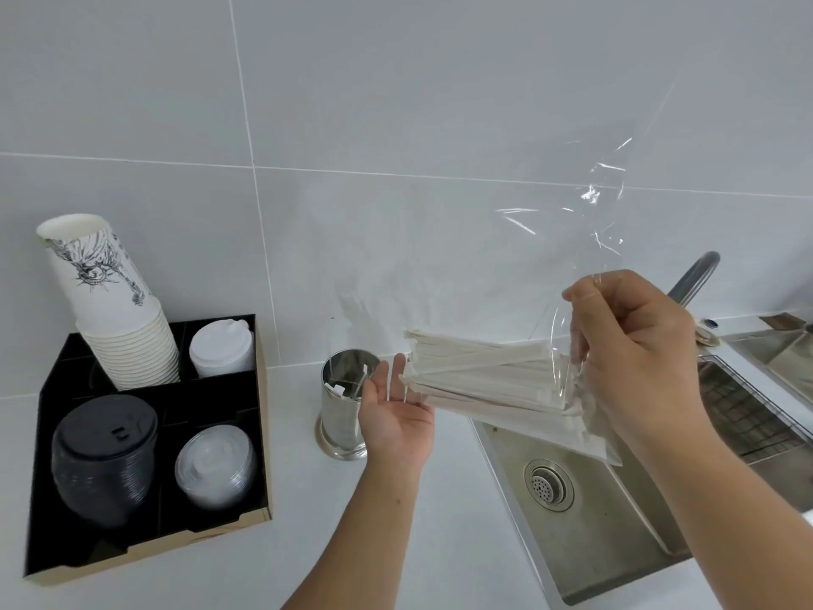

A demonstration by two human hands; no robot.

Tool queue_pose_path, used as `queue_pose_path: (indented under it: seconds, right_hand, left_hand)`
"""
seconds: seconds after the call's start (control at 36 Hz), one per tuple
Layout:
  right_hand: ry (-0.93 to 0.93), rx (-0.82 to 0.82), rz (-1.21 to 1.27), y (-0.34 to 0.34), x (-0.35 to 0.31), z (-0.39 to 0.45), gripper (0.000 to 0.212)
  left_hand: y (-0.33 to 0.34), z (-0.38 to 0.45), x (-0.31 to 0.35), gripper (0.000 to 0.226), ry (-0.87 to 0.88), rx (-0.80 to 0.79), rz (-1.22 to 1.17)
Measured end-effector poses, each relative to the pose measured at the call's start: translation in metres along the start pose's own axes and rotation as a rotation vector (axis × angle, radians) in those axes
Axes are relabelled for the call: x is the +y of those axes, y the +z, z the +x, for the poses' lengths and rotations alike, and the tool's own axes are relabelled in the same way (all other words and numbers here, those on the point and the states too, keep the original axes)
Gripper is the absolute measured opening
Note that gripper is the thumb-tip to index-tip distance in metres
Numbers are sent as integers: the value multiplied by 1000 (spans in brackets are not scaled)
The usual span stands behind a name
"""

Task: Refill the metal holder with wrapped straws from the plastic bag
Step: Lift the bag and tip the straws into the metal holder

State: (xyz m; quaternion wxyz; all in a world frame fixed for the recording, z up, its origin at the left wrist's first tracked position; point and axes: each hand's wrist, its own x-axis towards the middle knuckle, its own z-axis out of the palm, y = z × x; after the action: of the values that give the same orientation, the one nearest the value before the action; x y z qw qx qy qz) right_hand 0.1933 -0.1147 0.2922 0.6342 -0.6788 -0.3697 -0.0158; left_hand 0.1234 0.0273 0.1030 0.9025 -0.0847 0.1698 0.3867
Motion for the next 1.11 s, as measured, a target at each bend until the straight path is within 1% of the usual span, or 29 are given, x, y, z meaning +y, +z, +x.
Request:
queue_pose_path:
  seconds: [0.19, 0.33, 0.44, 0.5, 0.61, 0.72, 0.89, 1.11]
  right_hand:
    - [-34, -56, -1, 7, -6, 5, 19]
    - [-51, -79, -56, 11, -7, 6, 17]
    - [-56, -102, -69, 13, -5, 6, 16]
    - [-49, -119, -79, 15, -5, 7, 16]
    - [-51, -133, -108, 19, -4, 9, 16]
    - [-47, -135, -119, 21, -2, 10, 15]
    - [-49, -148, -134, 23, 3, 10, 17]
    - [-37, -183, -148, 27, 9, 11, 21]
  left_hand:
    - [-1, -6, -5, 48, -25, 28, 6]
    - [5, -17, -11, 48, -68, -33, 11]
    - [13, -18, -17, 61, -87, -91, 62]
    - [16, -18, -20, 63, -81, -119, 85]
    - [18, -17, -23, 57, -79, -167, 119]
    - [16, -14, -22, 51, -72, -166, 107]
    - [9, -8, -19, 38, -27, -115, 104]
    - [2, -5, -18, 35, 9, -81, 83]
